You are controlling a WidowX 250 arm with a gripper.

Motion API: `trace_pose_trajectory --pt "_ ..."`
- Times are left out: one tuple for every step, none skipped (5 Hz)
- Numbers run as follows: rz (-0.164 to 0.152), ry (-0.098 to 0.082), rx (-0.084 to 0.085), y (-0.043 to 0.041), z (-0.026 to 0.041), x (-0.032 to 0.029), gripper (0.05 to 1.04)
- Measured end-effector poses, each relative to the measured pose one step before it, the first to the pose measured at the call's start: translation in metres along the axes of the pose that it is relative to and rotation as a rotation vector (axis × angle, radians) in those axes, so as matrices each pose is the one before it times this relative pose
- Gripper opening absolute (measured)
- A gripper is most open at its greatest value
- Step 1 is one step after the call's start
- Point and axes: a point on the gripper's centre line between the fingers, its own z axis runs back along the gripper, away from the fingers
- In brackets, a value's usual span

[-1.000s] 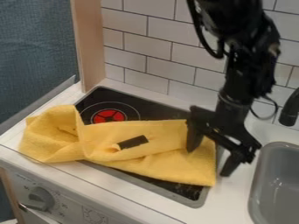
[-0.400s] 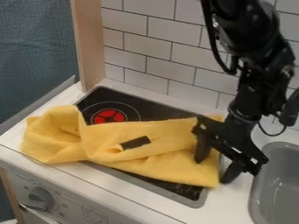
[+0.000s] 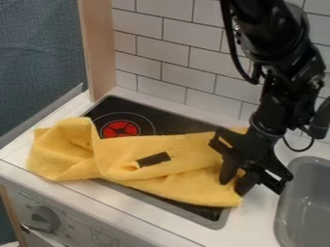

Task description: Fold the cloth from the right to left

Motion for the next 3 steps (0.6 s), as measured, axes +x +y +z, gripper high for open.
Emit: trace_pose_trajectory --pt "-0.0246 0.0009 0.0031 0.00191 0.00189 -0.00273 0.080" --pt "0.0101 -0.0274 0.0127 0.00556 0.01207 0.00008 0.050" --pt "-0.0138 -0.0310 -0.0245 0.00802 0.01570 0.00045 0.050"
